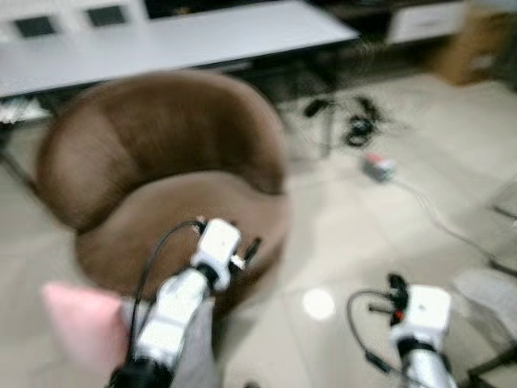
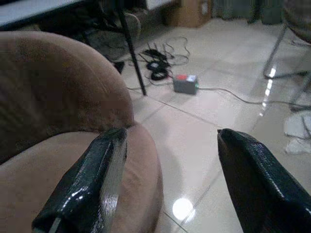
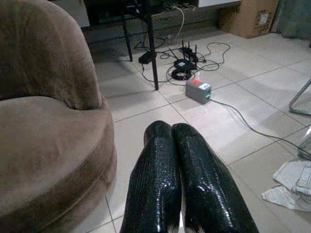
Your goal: Move the pillow to the sofa from floor
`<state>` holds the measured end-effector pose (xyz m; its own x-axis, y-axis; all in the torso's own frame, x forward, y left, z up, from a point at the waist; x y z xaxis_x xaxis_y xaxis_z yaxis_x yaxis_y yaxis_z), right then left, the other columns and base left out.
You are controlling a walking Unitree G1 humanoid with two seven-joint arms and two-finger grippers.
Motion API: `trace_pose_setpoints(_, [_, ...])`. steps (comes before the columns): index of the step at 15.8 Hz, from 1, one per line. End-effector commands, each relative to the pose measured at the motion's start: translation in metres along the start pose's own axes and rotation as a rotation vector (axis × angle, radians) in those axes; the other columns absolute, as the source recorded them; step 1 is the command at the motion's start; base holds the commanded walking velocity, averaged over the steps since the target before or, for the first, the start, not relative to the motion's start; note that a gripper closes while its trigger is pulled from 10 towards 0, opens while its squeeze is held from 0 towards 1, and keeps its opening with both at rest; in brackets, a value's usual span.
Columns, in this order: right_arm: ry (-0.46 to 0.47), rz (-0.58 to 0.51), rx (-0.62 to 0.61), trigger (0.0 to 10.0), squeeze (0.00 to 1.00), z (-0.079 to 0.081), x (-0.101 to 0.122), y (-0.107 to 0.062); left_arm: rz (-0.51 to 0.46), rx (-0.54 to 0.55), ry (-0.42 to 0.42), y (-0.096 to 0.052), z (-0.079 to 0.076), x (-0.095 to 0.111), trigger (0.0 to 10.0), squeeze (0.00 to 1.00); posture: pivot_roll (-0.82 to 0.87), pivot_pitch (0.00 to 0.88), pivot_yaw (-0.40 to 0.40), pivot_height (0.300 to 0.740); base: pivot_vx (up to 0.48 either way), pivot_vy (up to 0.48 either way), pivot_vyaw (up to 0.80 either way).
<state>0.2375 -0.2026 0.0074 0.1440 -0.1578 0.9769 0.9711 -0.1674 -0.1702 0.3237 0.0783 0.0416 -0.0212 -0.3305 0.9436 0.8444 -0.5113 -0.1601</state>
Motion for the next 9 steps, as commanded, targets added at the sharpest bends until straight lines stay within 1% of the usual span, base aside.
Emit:
trace_pose_setpoints(1, [0.030, -0.008, -0.003, 10.0, 0.00, 0.004, 0.003, 0.001, -0.008, 0.037, 0.018, -0.001, 0.010, 0.002, 10.0, 0.00, -0.06, 0.000, 0.039, 0.740, 0.000, 0.000, 0.80])
trace_pose_setpoints(2, [0.035, -0.007, -0.007, 10.0, 0.00, 0.004, 0.002, 0.000, -0.017, 0.017, 0.002, -0.001, 0.006, 0.004, 10.0, 0.00, -0.06, 0.000, 0.043, 0.740, 0.000, 0.000, 0.80])
trace_pose_setpoints(3, [0.033, -0.003, -0.006, 10.0, 0.00, 0.005, 0.001, 0.000, -0.017, -0.019, 0.007, -0.001, 0.000, 0.004, 10.0, 0.00, -0.06, 0.000, 0.045, 0.740, 0.000, 0.000, 0.80])
trace_pose_setpoints(4, [0.032, -0.001, -0.006, 10.0, 0.00, 0.004, 0.000, -0.001, -0.022, -0.034, 0.018, -0.002, -0.003, 0.005, 10.0, 0.00, -0.06, 0.000, 0.048, 0.740, 0.000, 0.000, 0.80])
trace_pose_setpoints(5, [0.030, 0.002, -0.008, 10.0, 0.00, 0.003, 0.001, -0.001, -0.029, -0.033, 0.001, -0.002, -0.004, 0.006, 10.0, 0.00, -0.06, 0.000, 0.049, 0.740, 0.000, 0.000, 0.80])
trace_pose_setpoints(9, [0.008, 0.001, -0.003, 10.0, 0.00, 0.001, 0.003, 0.003, -0.036, -0.004, 0.018, 0.001, 0.001, 0.009, 10.0, 0.00, -0.06, 0.000, 0.052, 0.740, 0.000, 0.000, 0.80])
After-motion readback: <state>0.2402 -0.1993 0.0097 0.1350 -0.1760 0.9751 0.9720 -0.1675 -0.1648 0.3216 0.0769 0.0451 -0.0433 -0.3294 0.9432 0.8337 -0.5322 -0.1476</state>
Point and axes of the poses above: a point about 5 cm out from each wrist's last joint towards the gripper, its own y axis pointing out of the wrist towards the gripper, its own x axis along the axis of the wrist's last joint, z = x × y, the point moved 6 cm from there along y, pointing out of the wrist towards the gripper, and after that the axes turned 9 degrees about y, right-handed, at the moved point
